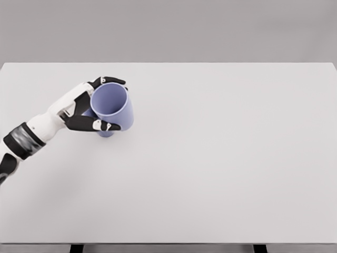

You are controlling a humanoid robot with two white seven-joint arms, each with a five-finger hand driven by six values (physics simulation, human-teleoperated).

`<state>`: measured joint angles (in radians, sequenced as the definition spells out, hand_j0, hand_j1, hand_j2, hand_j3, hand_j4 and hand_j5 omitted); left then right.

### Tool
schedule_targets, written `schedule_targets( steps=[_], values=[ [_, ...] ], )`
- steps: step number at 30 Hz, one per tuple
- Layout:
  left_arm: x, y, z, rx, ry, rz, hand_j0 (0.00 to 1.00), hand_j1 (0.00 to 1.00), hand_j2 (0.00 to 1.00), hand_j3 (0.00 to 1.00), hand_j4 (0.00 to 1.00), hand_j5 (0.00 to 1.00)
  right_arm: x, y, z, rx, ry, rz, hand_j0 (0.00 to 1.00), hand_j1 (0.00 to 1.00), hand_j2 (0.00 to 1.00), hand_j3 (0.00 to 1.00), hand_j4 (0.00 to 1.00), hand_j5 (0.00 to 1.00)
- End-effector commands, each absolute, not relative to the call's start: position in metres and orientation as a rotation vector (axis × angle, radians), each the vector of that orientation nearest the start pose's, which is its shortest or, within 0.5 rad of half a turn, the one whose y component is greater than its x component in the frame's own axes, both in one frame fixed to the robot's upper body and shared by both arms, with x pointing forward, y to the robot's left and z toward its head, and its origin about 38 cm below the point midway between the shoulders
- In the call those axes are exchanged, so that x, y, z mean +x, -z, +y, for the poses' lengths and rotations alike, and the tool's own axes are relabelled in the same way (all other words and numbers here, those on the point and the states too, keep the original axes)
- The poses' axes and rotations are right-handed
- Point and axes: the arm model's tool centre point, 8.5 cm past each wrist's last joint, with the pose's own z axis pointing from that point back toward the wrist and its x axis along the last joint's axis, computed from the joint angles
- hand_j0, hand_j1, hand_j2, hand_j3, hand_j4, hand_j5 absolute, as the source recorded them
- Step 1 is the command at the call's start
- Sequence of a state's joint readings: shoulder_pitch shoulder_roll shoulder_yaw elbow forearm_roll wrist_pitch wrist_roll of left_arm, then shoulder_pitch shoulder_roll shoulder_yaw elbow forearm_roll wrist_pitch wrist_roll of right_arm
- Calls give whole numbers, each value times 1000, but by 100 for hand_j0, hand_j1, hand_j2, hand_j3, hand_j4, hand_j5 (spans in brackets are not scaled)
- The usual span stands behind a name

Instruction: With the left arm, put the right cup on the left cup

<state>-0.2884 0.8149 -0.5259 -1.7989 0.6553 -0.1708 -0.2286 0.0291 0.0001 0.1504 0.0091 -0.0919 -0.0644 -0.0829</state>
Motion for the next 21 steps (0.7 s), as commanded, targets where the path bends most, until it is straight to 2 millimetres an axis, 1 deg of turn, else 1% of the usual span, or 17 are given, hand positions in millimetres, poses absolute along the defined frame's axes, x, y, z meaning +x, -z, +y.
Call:
schedule_targets(
  steps=[1, 8, 21],
  values=[
    [374, -209, 267, -420, 806, -1699, 70, 70, 70, 70, 70, 70, -15, 261, -279, -168, -58, -26, 100, 100, 100, 100, 100, 100],
    [376, -215, 273, -404, 797, -1714, 70, 70, 70, 70, 70, 70, -15, 261, -279, -168, -58, -26, 100, 100, 100, 100, 100, 100],
    [381, -228, 289, -354, 777, -1721, 70, 70, 70, 70, 70, 70, -15, 261, -279, -168, -58, -28, 100, 100, 100, 100, 100, 100]
  ],
)
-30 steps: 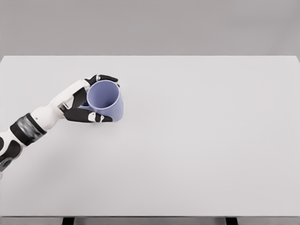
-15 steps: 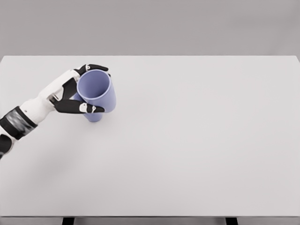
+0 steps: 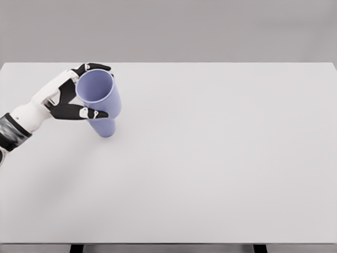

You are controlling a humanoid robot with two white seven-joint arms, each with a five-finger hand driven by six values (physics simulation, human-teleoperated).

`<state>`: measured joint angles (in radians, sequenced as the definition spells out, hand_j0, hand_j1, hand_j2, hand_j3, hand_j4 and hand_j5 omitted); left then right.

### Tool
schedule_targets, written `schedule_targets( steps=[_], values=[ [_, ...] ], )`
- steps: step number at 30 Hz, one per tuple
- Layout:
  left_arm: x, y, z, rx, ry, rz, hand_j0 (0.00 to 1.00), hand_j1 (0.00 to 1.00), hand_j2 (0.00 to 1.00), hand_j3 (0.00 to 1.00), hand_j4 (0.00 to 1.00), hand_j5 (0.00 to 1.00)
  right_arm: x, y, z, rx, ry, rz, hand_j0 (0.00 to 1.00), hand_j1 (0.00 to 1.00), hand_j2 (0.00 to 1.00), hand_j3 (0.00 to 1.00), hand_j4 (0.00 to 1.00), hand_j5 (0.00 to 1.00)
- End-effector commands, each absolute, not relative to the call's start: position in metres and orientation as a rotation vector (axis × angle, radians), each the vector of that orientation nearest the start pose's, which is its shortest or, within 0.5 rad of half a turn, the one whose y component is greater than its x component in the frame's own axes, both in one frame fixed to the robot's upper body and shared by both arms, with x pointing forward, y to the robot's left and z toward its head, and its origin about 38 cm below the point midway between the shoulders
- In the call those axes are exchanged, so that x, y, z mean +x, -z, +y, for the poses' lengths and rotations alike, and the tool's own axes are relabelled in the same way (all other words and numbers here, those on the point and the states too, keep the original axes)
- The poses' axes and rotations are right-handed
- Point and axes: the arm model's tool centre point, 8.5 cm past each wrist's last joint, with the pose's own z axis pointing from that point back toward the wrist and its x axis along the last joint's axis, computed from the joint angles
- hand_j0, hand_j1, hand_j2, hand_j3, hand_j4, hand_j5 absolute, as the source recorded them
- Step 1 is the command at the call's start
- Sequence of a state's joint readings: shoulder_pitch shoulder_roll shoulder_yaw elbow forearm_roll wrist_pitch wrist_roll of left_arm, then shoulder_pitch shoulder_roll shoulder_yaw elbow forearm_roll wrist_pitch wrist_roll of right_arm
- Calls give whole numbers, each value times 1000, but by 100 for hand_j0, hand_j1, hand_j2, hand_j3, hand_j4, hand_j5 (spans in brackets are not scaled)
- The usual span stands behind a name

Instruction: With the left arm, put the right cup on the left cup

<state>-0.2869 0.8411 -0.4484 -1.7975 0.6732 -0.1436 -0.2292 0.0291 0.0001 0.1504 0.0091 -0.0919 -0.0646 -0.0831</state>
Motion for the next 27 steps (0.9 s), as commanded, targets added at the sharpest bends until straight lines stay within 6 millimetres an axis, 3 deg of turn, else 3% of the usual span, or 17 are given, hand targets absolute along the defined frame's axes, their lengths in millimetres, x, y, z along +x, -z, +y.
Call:
schedule_targets(
  steps=[1, 9, 27],
  values=[
    [381, -229, 291, -348, 781, -1719, 70, 70, 70, 70, 70, 70, -15, 261, -279, -168, -58, -26, 100, 100, 100, 100, 100, 100],
    [384, -233, 299, -319, 770, -1717, 70, 70, 70, 70, 70, 70, -15, 261, -279, -168, -58, -26, 100, 100, 100, 100, 100, 100],
    [393, -222, 315, -270, 720, -1629, 70, 70, 70, 70, 70, 70, -15, 261, -279, -168, -58, -26, 100, 100, 100, 100, 100, 100]
  ],
)
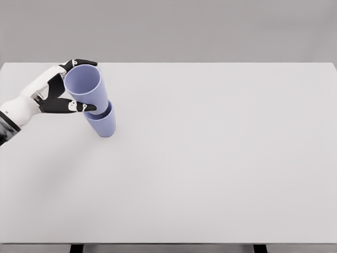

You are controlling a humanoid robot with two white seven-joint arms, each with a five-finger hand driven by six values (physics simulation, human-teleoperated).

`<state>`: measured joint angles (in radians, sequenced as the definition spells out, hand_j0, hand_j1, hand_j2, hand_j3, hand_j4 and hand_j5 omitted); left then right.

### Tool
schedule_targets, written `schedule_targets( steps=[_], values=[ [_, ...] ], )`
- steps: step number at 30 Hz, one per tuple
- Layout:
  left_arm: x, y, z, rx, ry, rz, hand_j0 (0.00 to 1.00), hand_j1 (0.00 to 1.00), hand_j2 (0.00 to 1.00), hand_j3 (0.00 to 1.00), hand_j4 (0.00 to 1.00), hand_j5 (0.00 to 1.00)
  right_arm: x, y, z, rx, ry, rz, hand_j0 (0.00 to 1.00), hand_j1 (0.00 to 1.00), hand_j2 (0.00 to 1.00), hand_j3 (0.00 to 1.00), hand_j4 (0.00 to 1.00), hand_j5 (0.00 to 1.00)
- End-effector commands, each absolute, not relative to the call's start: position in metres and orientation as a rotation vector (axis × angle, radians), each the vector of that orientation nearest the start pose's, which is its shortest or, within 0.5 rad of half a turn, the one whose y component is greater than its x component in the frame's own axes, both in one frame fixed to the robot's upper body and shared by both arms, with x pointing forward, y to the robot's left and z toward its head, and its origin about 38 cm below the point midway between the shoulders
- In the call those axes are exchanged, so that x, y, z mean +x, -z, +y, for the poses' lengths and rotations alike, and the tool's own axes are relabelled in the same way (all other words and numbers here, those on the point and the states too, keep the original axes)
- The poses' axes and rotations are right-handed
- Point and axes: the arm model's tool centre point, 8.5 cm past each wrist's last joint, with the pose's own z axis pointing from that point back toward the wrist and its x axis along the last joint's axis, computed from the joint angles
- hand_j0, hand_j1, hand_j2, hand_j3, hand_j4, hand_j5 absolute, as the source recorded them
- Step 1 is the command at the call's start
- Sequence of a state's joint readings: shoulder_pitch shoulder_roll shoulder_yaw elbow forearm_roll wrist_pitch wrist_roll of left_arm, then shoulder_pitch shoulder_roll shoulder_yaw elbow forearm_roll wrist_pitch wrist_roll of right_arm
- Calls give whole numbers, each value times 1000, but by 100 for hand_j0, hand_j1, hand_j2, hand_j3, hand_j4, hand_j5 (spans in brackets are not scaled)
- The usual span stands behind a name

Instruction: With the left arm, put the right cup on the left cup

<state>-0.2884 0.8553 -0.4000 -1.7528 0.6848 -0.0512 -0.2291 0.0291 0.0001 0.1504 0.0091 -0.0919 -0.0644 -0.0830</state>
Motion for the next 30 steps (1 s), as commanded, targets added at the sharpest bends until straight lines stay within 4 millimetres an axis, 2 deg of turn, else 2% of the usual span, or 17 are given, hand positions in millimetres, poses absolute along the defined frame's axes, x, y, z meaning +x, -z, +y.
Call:
schedule_targets(
  steps=[1, 14, 30],
  values=[
    [394, -223, 315, -268, 720, -1630, 70, 70, 70, 70, 70, 70, -15, 261, -279, -168, -58, -26, 100, 100, 100, 100, 100, 100],
    [399, -213, 327, -240, 689, -1605, 70, 70, 70, 70, 70, 70, -15, 261, -279, -168, -58, -26, 100, 100, 100, 100, 100, 100],
    [404, -212, 325, -236, 676, -1570, 70, 70, 70, 70, 70, 70, -15, 261, -279, -168, -58, -26, 100, 100, 100, 100, 100, 100]
  ],
)
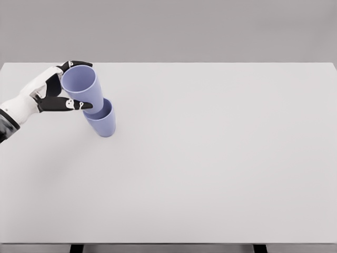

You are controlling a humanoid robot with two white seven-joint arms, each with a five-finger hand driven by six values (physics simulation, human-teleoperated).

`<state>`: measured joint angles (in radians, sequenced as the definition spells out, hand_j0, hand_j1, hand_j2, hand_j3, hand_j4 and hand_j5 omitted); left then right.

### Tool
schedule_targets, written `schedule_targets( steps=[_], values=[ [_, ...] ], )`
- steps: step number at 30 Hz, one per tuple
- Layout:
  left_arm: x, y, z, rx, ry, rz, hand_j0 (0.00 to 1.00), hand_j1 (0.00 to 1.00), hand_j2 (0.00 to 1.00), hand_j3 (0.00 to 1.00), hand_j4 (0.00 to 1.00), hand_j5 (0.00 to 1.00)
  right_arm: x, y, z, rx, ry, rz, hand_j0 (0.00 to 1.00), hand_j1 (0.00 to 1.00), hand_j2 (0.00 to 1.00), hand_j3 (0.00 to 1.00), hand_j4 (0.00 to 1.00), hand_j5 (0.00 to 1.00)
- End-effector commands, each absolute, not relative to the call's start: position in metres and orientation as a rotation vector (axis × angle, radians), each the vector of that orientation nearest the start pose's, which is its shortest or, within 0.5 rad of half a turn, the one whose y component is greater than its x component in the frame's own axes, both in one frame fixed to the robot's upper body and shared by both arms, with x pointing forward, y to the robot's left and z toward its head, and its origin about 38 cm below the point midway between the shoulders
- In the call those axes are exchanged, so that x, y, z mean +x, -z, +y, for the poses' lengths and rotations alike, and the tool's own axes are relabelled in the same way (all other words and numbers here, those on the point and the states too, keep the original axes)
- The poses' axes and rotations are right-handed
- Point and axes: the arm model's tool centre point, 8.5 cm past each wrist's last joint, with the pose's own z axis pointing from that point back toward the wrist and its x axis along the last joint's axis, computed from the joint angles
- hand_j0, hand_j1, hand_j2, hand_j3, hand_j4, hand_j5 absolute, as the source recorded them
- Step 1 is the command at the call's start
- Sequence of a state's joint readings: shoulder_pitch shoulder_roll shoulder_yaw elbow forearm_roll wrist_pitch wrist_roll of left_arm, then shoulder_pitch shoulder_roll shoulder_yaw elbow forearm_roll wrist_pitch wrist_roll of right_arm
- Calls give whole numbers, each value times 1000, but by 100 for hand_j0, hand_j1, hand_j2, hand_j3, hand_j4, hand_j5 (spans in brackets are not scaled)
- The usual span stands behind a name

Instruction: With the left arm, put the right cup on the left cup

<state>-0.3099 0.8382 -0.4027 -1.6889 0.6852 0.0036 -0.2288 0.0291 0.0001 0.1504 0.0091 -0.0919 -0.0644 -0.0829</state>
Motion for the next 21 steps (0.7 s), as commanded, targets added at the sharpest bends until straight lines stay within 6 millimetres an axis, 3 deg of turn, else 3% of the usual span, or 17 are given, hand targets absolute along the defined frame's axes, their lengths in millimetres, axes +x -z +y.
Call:
schedule_targets(
  steps=[1, 21],
  values=[
    [404, -212, 325, -236, 676, -1570, 70, 70, 70, 70, 70, 70, -15, 261, -279, -168, -58, -26, 100, 100, 100, 100, 100, 100],
    [412, -207, 321, -240, 646, -1527, 70, 70, 70, 70, 70, 70, -15, 261, -279, -168, -58, -26, 100, 100, 100, 100, 100, 100]
  ],
)
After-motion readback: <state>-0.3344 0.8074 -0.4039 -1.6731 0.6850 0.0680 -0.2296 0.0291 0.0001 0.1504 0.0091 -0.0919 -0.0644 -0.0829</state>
